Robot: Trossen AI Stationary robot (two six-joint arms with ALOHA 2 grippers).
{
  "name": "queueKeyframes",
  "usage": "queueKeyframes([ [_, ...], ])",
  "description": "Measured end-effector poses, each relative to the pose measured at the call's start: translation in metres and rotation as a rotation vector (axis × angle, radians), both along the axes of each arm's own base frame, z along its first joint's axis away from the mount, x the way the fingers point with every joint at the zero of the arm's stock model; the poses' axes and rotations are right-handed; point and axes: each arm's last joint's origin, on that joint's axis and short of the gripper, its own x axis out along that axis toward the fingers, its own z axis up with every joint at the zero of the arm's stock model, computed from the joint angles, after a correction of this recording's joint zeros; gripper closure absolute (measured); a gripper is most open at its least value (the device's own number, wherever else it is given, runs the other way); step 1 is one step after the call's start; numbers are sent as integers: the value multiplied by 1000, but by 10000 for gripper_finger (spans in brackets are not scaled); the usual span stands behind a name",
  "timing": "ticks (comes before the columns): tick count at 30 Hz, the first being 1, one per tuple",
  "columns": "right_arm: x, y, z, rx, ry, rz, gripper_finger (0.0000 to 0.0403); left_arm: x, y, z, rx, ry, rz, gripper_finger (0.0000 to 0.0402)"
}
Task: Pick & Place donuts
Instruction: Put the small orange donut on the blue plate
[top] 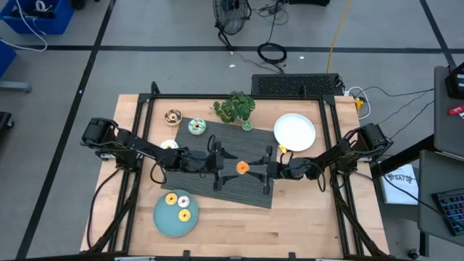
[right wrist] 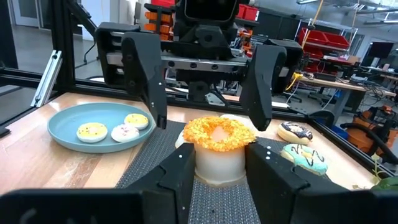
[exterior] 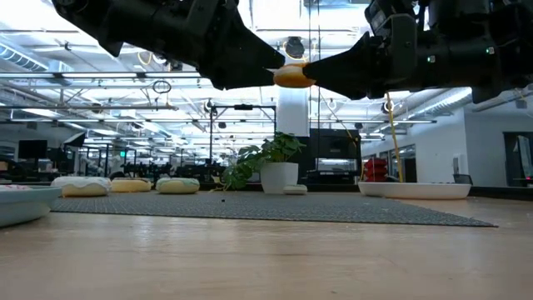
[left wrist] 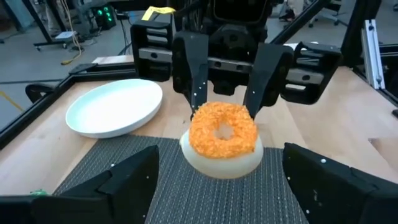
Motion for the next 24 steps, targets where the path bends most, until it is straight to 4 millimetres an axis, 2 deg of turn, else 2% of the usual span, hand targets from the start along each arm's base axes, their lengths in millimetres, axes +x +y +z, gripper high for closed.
queueKeyframes([
  [8,0,0,1,3,-15,1,277,0,1,1,3,-8,2,86],
  [24,0,0,4,8,-42,4,277,2,6,1,-11,-15,-1,96],
])
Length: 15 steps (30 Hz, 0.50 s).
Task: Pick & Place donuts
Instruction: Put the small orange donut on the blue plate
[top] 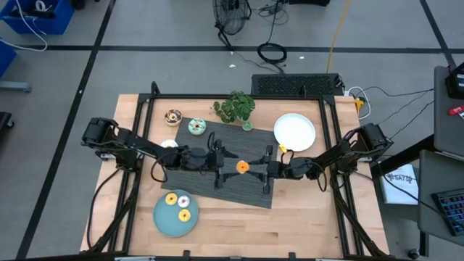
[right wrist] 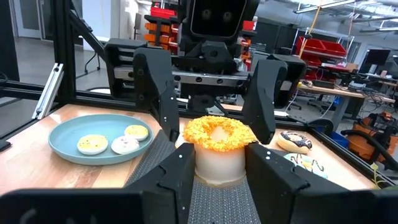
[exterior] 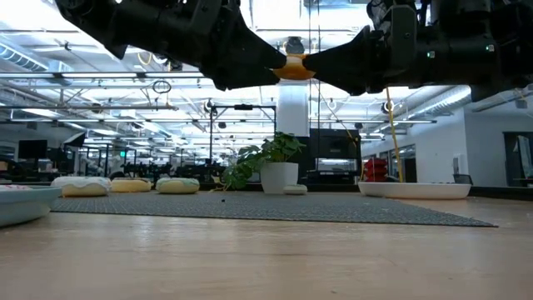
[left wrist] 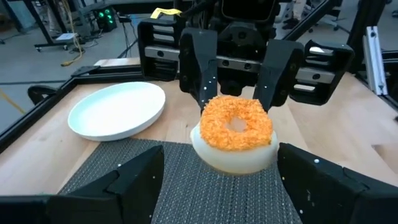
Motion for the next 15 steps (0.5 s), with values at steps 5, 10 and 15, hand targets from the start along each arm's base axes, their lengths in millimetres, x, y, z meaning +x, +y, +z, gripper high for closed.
queueKeyframes([
  [5,0,0,0,-2,-1,0,277,2,2,-3,-23,2,-12,95],
  [10,0,0,0,-2,0,0,277,2,3,-3,-22,1,-8,102],
  [15,0,0,0,-1,0,0,277,2,3,-1,-7,-15,-13,115],
])
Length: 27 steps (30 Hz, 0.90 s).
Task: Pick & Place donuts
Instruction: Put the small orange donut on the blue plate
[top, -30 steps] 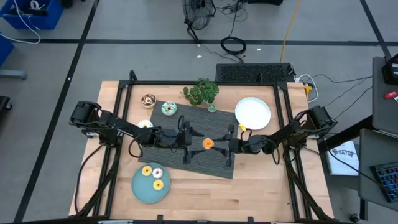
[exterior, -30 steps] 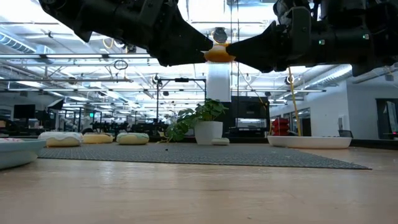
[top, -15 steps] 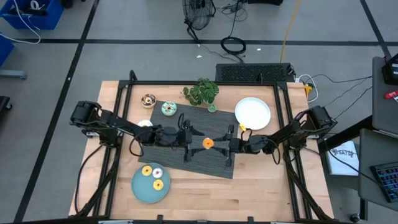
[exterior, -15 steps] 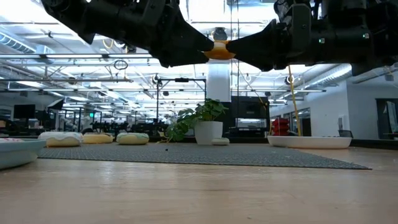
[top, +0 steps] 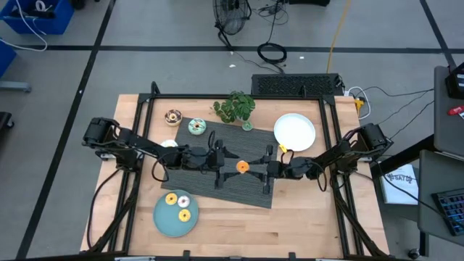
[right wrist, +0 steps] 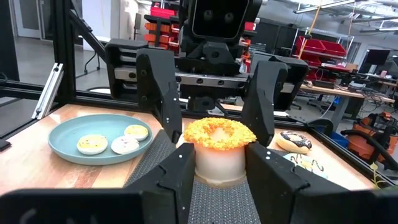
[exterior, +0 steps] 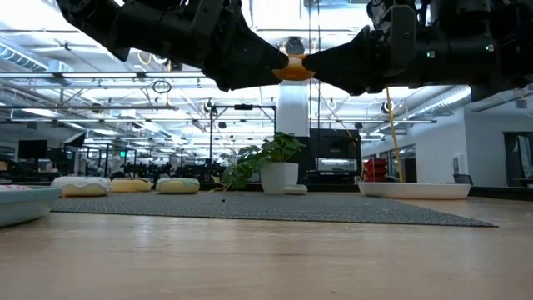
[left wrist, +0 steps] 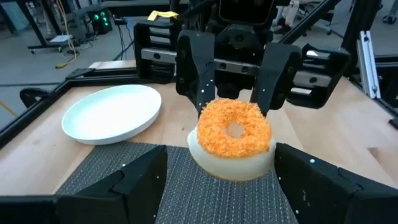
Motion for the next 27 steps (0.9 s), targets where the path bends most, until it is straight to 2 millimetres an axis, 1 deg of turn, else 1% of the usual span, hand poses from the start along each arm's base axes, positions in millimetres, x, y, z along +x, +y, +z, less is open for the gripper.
queueKeyframes([
  [3,0,0,0,0,0,0,277,0,0,0,4,-2,-1,129],
  [6,0,0,0,0,0,0,277,0,0,1,17,-5,-7,153],
  [14,0,0,0,35,-2,-1,277,0,0,1,28,-5,-12,250],
  [17,0,0,-1,23,8,-1,268,0,0,0,29,-4,-12,283],
  [20,0,0,-3,15,33,-2,235,0,0,0,31,-1,-11,307],
  [24,0,0,-6,-20,61,-2,166,-1,0,0,78,14,-16,331],
  [27,0,0,-6,-26,57,-2,121,-4,1,5,89,12,-19,350],
])
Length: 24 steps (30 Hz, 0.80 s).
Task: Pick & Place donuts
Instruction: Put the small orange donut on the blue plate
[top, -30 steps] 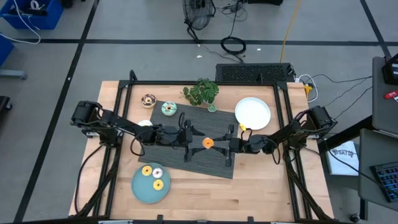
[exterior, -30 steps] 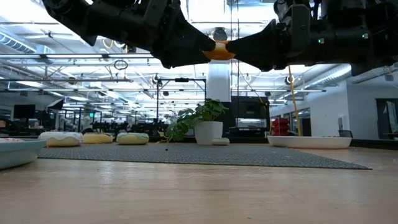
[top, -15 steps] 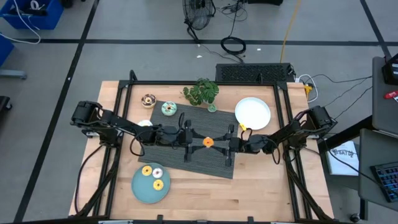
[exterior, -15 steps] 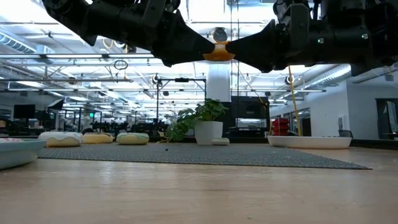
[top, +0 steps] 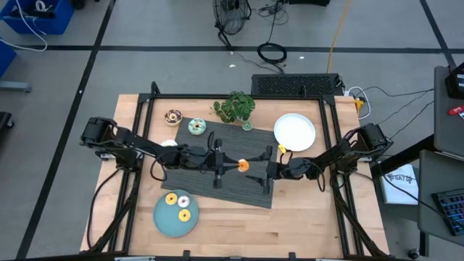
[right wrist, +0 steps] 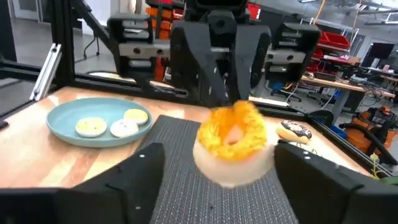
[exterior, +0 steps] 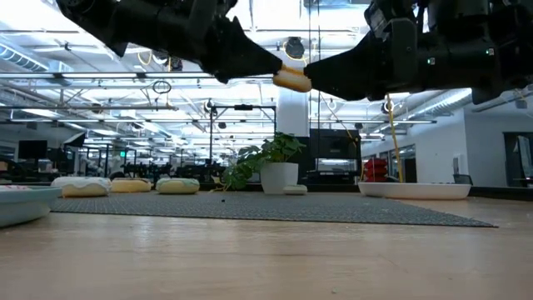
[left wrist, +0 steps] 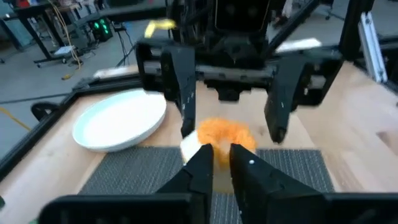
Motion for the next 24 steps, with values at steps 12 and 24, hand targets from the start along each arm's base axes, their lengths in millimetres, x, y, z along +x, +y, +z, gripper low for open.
queueKeyframes([
  [12,-2,0,8,12,-25,-2,80,-15,2,13,3,75,-6,391],
  [24,-4,-8,-20,119,250,-66,83,-22,2,-4,15,263,9,367],
])
